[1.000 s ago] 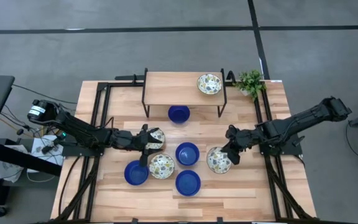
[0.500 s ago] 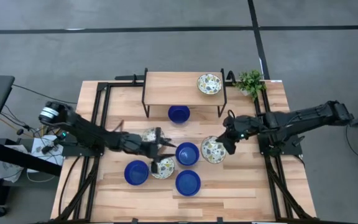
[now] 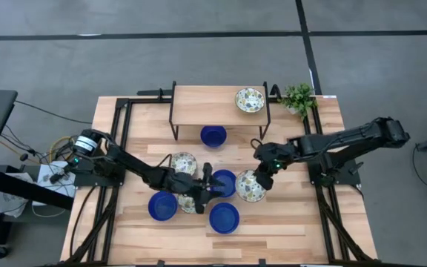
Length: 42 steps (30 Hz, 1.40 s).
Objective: Pick & Place Mini bowls
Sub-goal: Stack the white patterned bowl on the white patterned bowl on the shelf
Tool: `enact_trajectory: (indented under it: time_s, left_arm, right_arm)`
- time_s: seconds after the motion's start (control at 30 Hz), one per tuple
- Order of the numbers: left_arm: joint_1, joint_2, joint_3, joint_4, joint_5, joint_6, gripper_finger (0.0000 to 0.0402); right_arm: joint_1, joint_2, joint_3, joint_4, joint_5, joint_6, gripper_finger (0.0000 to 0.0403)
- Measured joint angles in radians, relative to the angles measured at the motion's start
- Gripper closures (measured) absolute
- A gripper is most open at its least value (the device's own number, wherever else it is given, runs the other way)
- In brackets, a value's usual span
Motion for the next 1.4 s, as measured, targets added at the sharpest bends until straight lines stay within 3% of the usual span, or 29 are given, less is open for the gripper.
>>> enact_trajectory:
  time_s: [0.57, 1.07, 1.4]
  left_arm:
    - [-0.037, 0.031, -0.001, -0.009, -0.043, 0.058, 0.0243]
    - [-0.032, 0.029, -0.001, 0.010, -0.041, 0.152, 0.0244]
    - [-0.032, 0.029, -0.001, 0.038, 0.109, 0.417, 0.0243]
  right_arm:
    - [0.002, 0.203, 0.151, 0.002, -0.098, -0.057, 0.0400]
    - [0.009, 0.222, 0.166, -0.006, -0.138, -0.054, 0.0399]
    - [0.005, 0.222, 0.166, 0.001, -0.139, -0.052, 0.0399]
